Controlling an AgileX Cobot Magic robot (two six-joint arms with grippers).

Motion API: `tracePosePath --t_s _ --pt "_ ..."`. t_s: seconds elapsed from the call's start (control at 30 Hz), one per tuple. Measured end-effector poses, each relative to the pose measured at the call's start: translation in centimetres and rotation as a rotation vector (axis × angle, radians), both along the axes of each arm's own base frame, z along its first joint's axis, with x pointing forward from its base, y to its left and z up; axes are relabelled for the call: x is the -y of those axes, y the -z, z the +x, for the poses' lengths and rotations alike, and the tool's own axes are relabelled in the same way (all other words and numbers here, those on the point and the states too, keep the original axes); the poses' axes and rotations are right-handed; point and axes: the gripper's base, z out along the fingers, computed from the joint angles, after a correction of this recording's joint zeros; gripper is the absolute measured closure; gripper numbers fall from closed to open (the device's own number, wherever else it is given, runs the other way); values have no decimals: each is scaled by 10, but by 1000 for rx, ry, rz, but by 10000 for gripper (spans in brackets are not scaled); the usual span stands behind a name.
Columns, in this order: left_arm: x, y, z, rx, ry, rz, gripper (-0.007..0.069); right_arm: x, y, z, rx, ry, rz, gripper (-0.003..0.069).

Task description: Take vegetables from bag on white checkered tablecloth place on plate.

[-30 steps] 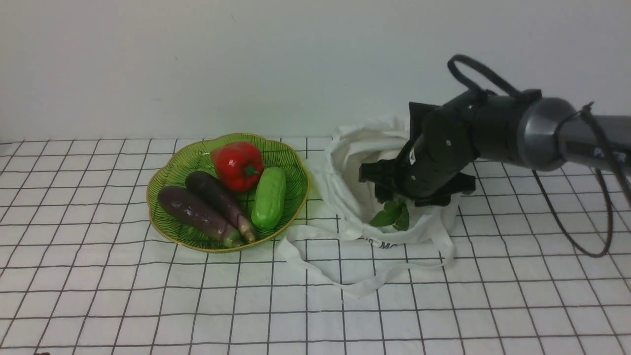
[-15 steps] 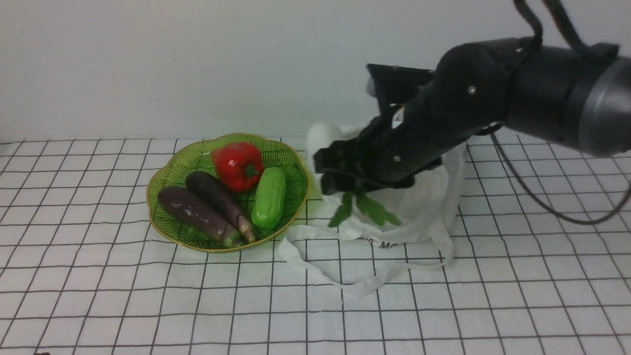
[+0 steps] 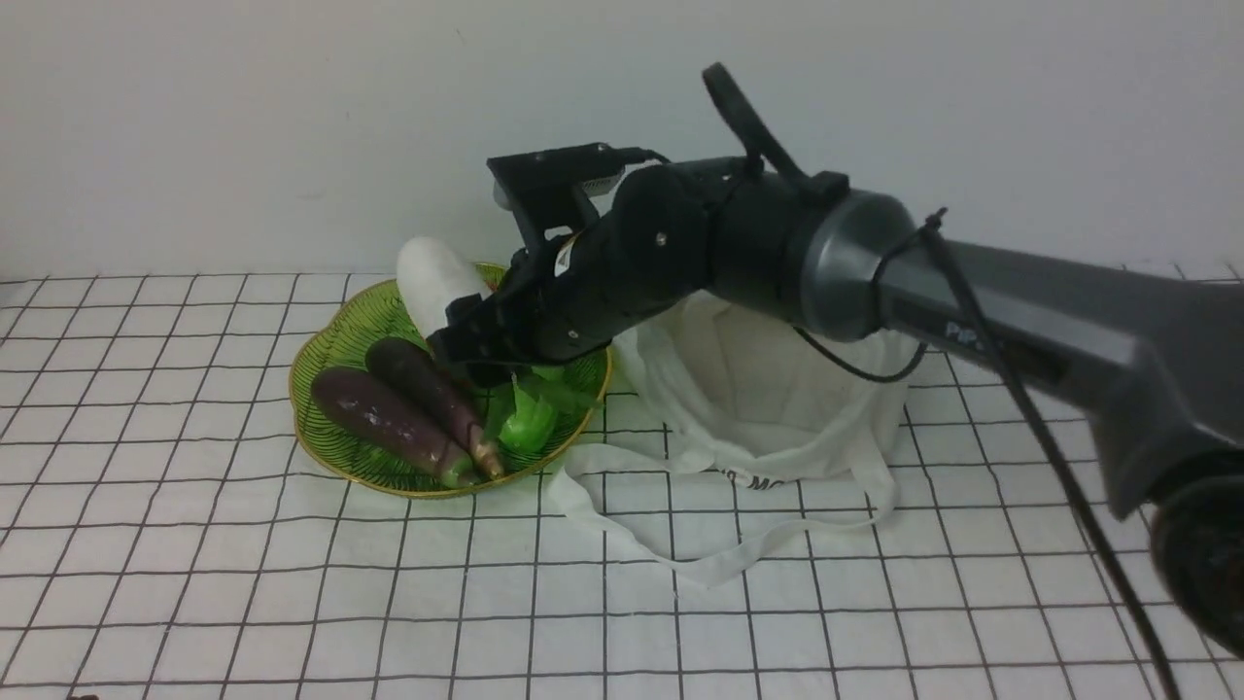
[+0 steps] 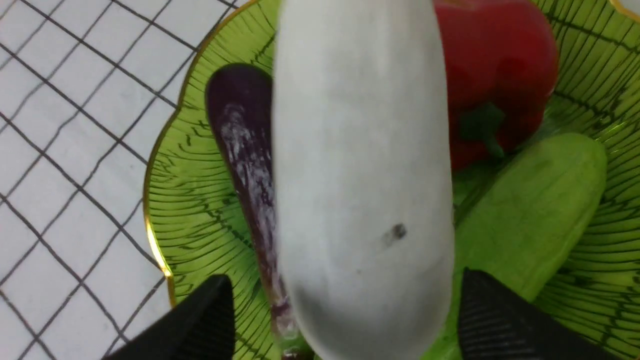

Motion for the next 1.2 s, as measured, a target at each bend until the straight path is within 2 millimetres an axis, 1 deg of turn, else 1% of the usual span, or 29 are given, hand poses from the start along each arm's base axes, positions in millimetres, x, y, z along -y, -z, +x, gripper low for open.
tracePosePath --t_s 0.03,0.07,0.13,0.17,0.27,0.3,0.33,0.37,0.43,0.5,0.53,0.57,0.6,0.63,0.67,0.7,0.73,0.77,0.8,0.87,0.9,0.93,1.03,1.13,1.17,1.2 --pt "0 0 0 0 0 0 632 -1 2 1 -1 -2 -5 95" --pt "0 0 0 0 0 0 632 -1 4 2 -5 -4 -12 44" --pt "0 0 0 0 0 0 632 -1 2 2 -12 -12 -23 -8" --pt "0 0 0 0 0 0 632 -2 1 1 -15 -15 -25 -15" --pt "0 0 0 0 0 0 632 0 -13 0 -37 -33 -38 -30" --pt "0 0 0 0 0 0 632 2 -22 -1 -50 -44 -49 -31" --pt "0 0 0 0 0 0 632 6 -36 -3 -62 -58 -62 -26" --pt "0 0 0 0 0 0 632 6 -36 -2 -62 -57 -62 -26" --pt "0 0 0 0 0 0 632 19 -79 -9 -63 -87 -98 27" --pt "0 0 0 0 0 0 632 33 -118 -14 -33 -93 -107 107" --pt "0 0 0 0 0 0 632 38 -133 -16 -4 -89 -101 137" --pt "0 0 0 0 0 0 632 51 -166 -22 72 -72 -81 230" --pt "0 0 0 0 0 0 632 58 -182 -25 111 -59 -74 281" --pt "0 0 0 0 0 0 632 63 -192 -28 136 -52 -65 323" --pt "0 0 0 0 0 0 632 73 -210 -36 178 -38 -60 408" --pt "0 0 0 0 0 0 632 81 -224 -43 209 -27 -59 481" --pt "0 0 0 0 0 0 632 88 -234 -49 232 -18 -63 537" --pt "0 0 0 0 0 0 632 100 -250 -62 268 -4 -69 607" --pt "0 0 0 0 0 0 632 107 -258 -70 284 3 -72 630" --pt "0 0 0 0 0 0 632 125 -273 -93 307 13 -78 659" --pt "0 0 0 0 0 0 632 127 -274 -95 309 15 -81 662" --pt "0 0 0 0 0 0 632 140 -276 -112 304 18 -98 669" --pt "0 0 0 0 0 0 632 171 -285 -153 312 35 -103 672" --pt "0 0 0 0 0 0 632 196 -264 -188 250 45 -131 673" --pt "0 0 0 0 0 0 632 208 -257 -205 248 50 -126 673" --pt "0 0 0 0 0 0 632 215 -240 -214 241 51 -129 673"
